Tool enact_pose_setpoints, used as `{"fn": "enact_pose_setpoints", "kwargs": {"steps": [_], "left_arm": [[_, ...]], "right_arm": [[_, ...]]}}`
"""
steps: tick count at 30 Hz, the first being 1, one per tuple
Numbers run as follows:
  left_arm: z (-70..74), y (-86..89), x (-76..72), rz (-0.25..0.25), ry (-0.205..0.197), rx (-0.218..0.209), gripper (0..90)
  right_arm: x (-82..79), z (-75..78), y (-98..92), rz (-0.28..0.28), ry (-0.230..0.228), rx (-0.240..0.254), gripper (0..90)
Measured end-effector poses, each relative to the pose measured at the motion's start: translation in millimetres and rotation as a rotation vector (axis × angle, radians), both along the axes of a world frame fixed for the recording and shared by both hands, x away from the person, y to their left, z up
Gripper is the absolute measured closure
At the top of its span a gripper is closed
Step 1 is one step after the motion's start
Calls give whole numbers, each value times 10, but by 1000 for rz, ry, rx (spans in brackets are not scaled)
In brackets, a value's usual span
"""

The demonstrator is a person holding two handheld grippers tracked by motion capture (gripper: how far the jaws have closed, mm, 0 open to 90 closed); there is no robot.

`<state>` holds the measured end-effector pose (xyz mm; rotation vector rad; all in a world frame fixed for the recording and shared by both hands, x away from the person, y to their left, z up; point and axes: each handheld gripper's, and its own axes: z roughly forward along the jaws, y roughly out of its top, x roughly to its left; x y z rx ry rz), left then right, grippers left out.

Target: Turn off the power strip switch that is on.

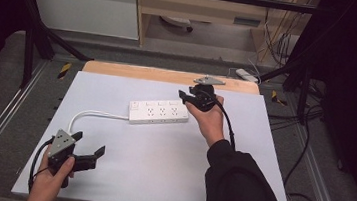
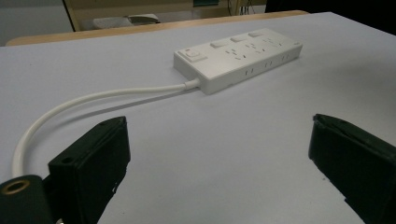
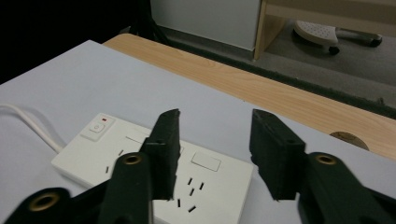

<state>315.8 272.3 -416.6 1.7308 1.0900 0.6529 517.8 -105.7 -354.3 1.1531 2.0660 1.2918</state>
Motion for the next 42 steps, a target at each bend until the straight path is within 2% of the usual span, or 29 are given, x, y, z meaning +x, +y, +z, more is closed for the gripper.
{"fn": "enact_pose_setpoints", "kwargs": {"steps": [2, 5, 6, 10, 13, 16, 24, 26, 28, 32, 42], "left_arm": [[-4, 1, 1, 1, 1, 9, 55], [-8, -5, -2, 2, 1, 12, 55], [-8, -5, -3, 2, 1, 13, 55], [-10, -6, -8, 3, 4, 11, 55], [-11, -5, -6, 3, 5, 13, 54], [-17, -2, -3, 7, 7, 20, 54], [-15, -2, -7, 3, 7, 5, 54], [-14, 0, -9, 4, 7, 13, 54], [-14, 1, -9, 6, 6, 14, 54], [-18, 0, -8, 8, 12, 8, 54], [-15, 2, -10, 7, 6, 12, 54]], "right_arm": [[-23, 30, -7, 2, 0, 8, 442], [-48, 60, -12, -4, 2, -7, 355], [-54, 74, -19, -22, -5, -18, 318], [-64, 127, -62, -51, 13, -14, 184], [-85, 149, -86, -53, 25, -26, 128], [-113, 172, -114, -46, 25, -41, 103], [-227, 238, -247, -42, 10, 2, 73], [-256, 248, -284, -37, 3, 5, 39], [-291, 262, -323, -30, -13, -1, 36], [-374, 287, -412, -23, -25, 15, 35], [-580, 213, -688, -23, -46, 33, 43]]}}
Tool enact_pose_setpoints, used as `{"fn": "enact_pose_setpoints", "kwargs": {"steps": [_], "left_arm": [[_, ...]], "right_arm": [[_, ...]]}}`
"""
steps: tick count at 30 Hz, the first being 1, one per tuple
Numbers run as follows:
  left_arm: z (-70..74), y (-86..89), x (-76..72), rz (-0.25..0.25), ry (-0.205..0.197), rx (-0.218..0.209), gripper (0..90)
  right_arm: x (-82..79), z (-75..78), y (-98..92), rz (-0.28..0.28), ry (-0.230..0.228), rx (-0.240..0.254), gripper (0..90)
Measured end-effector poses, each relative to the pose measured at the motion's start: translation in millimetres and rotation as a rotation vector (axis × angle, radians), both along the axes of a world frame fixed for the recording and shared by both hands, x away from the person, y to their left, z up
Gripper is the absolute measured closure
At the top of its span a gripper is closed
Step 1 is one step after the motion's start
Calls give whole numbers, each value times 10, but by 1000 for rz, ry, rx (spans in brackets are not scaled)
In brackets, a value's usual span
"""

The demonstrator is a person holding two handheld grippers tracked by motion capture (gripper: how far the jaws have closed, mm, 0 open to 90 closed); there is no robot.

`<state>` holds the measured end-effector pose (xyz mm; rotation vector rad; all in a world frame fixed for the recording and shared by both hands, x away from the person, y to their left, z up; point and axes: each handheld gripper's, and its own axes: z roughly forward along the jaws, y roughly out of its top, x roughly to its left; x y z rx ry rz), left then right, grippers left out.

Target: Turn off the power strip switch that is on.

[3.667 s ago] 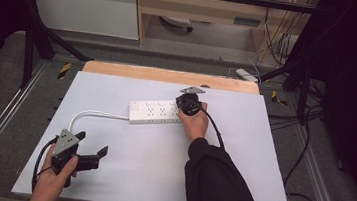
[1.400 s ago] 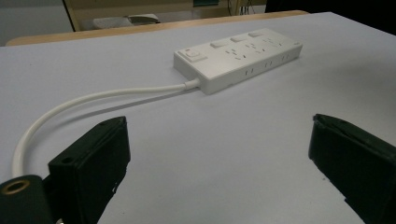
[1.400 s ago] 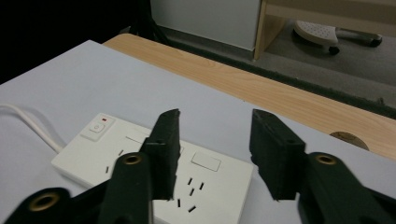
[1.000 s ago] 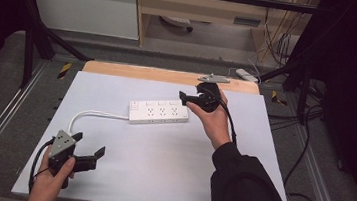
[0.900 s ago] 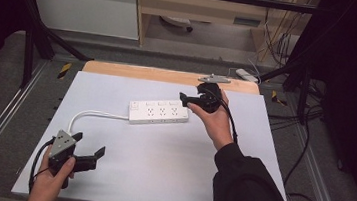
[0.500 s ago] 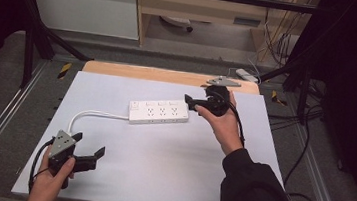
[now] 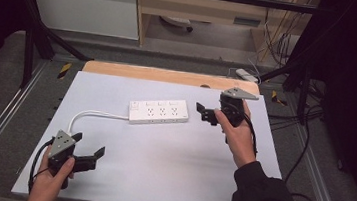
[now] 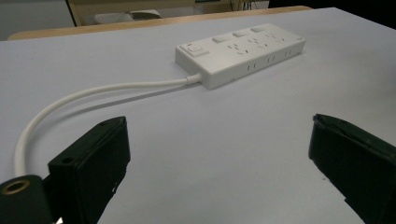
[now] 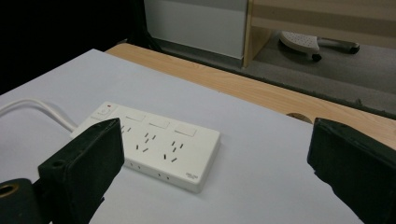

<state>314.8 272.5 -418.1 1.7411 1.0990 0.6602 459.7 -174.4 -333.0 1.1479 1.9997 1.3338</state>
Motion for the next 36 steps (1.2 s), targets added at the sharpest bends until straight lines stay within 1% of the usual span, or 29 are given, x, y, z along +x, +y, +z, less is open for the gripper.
{"fn": "enact_pose_setpoints", "kwargs": {"steps": [3, 6, 7, 8, 10, 11, 12, 14, 18, 23, 27, 33, 36], "left_arm": [[-1, -3, -1, -3, 3, -3, 54], [-2, -4, -2, -3, 3, -2, 54], [-2, -4, -2, -2, 4, -1, 54], [-2, -5, -3, -2, 3, 0, 54], [1, -5, -4, -1, 1, 5, 54], [-1, -11, -5, -4, 5, -1, 54], [0, -8, -5, -3, 3, 6, 54], [-3, -12, -7, -6, 6, 3, 54], [-2, -9, -13, -1, 5, -1, 54], [-3, -12, -17, -7, 6, -6, 54], [-5, -16, -23, -7, 6, -10, 54], [-6, -16, -31, -7, 6, -8, 54], [-3, -25, -37, -7, 4, -13, 54]], "right_arm": [[-79, -12, -98, 9, -10, 24, 48], [-164, -22, -180, 8, -23, 23, 55], [-198, -28, -207, 4, -29, 20, 73], [-237, -37, -239, 5, -41, 29, 91], [-316, -64, -300, 15, -58, 44, 83], [-358, -80, -329, 14, -66, 45, 83], [-400, -100, -358, 13, -79, 43, 81], [-480, -138, -423, 9, -105, 31, 72], [-630, -215, -566, 9, -124, 49, 63], [-813, -328, -728, -3, -135, 66, 61], [-940, -443, -832, -11, -140, 70, 52], [-1102, -635, -939, -12, -147, 54, 29], [-1158, -728, -962, -10, -134, 48, 26]]}}
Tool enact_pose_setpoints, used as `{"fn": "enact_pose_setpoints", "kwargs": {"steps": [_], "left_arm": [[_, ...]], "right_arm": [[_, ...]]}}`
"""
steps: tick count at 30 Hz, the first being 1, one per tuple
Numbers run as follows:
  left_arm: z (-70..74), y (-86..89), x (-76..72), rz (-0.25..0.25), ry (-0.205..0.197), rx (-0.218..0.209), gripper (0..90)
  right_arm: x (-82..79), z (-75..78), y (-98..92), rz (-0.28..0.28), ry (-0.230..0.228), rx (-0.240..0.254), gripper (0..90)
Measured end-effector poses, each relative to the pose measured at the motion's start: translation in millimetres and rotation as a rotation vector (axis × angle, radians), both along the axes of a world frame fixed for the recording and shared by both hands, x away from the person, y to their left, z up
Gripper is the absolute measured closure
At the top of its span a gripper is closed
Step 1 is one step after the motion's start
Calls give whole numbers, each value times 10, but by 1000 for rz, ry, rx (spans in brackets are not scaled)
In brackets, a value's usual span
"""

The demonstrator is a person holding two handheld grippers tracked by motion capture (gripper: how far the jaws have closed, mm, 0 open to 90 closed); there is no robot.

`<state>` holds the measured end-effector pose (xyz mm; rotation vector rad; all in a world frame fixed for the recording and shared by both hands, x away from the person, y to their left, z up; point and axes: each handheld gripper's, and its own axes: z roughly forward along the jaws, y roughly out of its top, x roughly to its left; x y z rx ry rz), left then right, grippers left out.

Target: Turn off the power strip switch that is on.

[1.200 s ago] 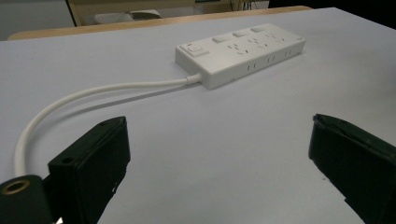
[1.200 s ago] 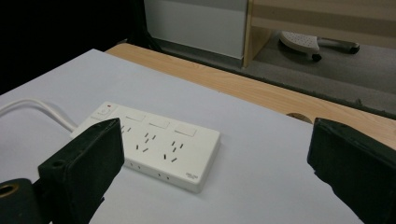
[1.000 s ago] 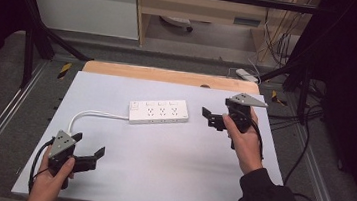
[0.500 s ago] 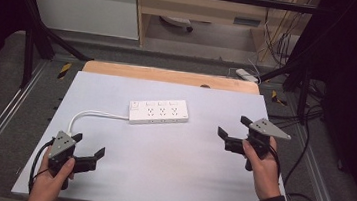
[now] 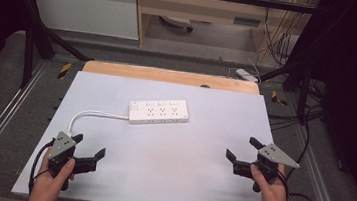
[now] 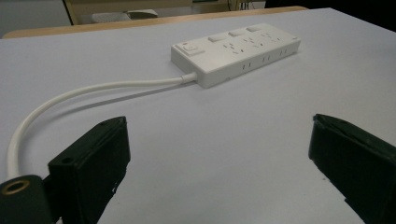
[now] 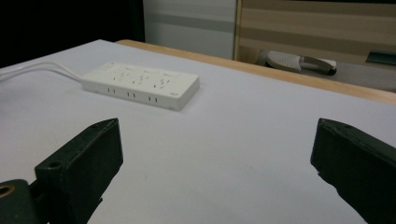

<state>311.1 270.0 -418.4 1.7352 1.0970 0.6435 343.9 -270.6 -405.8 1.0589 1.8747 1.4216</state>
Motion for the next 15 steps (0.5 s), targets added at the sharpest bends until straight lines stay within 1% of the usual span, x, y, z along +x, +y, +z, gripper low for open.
{"fn": "enact_pose_setpoints", "kwargs": {"steps": [3, 8, 10, 15], "left_arm": [[6, -6, -4, -3, -6, 7, 54], [5, -20, -4, -9, -4, -1, 54], [4, -20, -3, -9, -3, -1, 54], [-3, -23, 0, -15, 2, 2, 54]], "right_arm": [[-39, -115, -27, 2, 20, -14, 25], [-65, -279, -39, 11, 70, 1, 26], [-64, -335, -1, 22, 97, 13, 25], [-11, -443, 180, 71, 148, -25, 28]]}}
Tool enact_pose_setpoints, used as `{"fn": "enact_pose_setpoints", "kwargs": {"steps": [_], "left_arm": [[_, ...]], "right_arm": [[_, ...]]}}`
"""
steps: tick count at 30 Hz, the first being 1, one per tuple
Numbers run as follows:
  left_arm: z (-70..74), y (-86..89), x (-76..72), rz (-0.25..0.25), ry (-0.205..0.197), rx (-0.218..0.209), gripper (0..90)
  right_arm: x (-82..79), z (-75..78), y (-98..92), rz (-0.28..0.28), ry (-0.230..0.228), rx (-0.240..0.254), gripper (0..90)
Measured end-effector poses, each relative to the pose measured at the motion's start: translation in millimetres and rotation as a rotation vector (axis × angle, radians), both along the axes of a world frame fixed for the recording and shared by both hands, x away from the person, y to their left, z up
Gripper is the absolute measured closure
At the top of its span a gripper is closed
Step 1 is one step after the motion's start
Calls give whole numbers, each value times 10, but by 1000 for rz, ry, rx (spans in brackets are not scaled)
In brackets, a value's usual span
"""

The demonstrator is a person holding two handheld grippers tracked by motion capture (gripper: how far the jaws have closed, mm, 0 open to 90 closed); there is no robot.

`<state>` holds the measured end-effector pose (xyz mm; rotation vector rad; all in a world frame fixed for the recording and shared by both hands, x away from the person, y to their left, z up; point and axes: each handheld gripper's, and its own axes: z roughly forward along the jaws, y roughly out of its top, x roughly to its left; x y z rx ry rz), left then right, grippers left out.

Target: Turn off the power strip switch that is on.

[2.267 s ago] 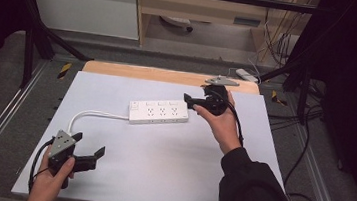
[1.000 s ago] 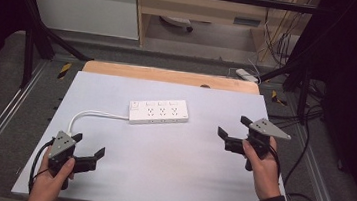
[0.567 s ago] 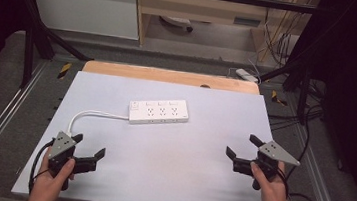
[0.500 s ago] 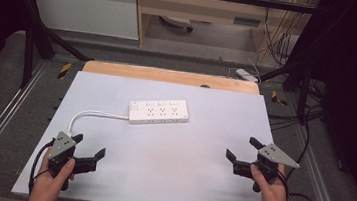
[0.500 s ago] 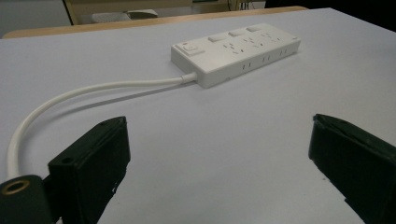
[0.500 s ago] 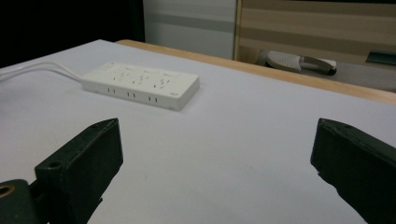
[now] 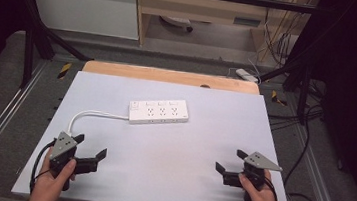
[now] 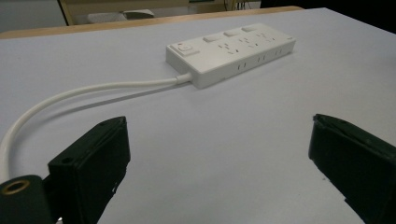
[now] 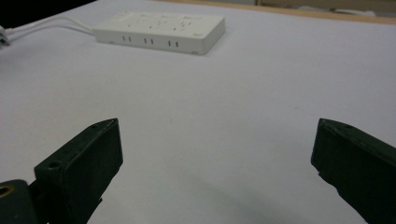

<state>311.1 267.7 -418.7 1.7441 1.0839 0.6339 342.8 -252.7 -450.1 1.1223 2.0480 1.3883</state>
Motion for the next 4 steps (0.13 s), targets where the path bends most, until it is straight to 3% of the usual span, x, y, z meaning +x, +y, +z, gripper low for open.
{"fn": "enact_pose_setpoints", "kwargs": {"steps": [4], "left_arm": [[-1, 7, 0, 7, 2, 0, 54]], "right_arm": [[76, -53, 159, 9, 38, -49, 37]]}}
